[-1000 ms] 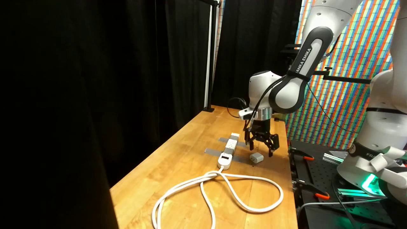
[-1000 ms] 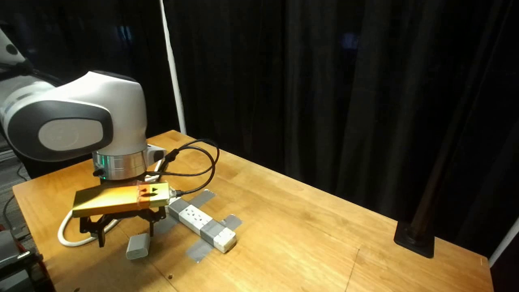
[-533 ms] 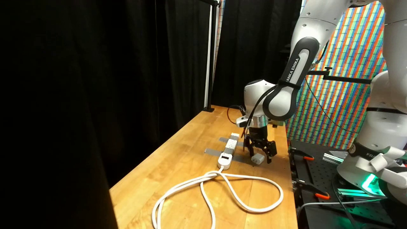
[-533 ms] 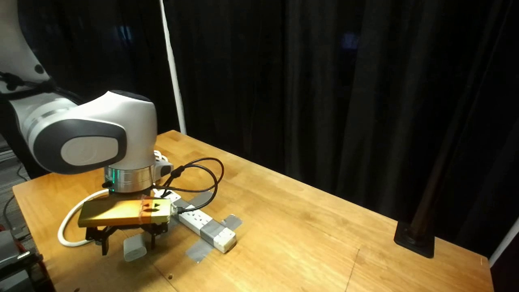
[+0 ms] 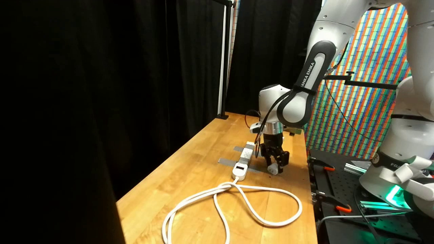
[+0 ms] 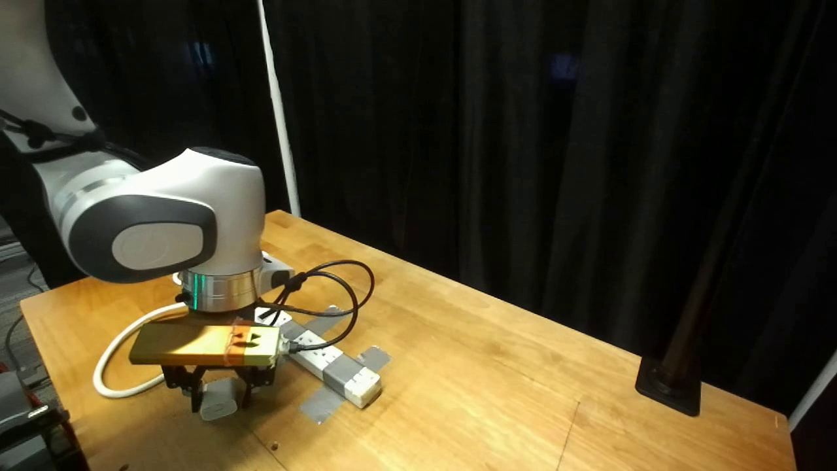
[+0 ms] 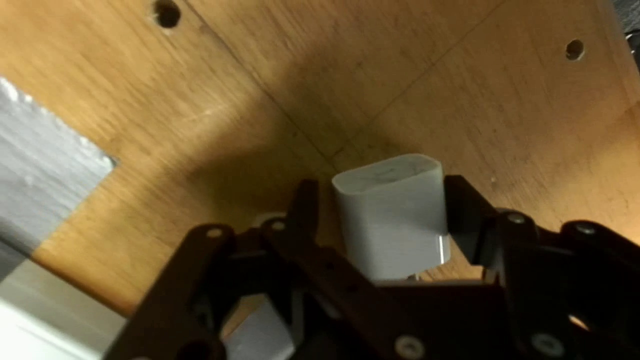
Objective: Pick up the charger head and put it on the adapter
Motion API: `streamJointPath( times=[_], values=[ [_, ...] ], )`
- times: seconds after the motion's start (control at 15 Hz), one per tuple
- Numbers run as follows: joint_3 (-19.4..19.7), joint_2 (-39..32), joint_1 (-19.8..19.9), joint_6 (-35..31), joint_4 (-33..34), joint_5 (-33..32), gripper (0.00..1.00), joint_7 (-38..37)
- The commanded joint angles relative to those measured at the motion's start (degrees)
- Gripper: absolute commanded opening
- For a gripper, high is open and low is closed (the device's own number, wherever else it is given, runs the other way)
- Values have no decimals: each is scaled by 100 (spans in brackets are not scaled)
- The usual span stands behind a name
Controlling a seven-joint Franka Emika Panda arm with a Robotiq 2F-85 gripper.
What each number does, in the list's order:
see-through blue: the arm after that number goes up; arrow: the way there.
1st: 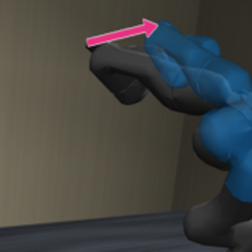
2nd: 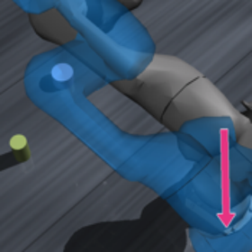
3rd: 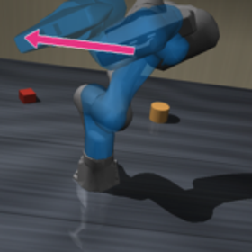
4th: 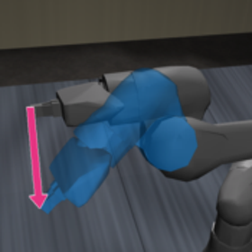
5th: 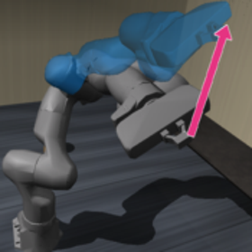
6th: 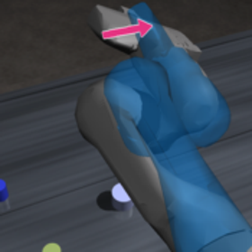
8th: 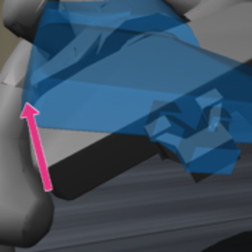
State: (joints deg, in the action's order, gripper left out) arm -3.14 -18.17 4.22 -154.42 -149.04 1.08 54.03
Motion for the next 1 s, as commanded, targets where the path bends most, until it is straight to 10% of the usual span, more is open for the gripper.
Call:
streamJointPath(
  times=[0.0, 0.33, 0.6, 0.93],
  values=[
    [-63, -133, 150, -58, 60, -92, 34, -156],
    [70, -89, 44, 111, 123, -231, 26, -648],
    [932, 398, -664, 888, 275, -1800, 26, -2476],
    [833, 708, -913, 2780, 1030, -3440, 26, -4170]
  ],
)
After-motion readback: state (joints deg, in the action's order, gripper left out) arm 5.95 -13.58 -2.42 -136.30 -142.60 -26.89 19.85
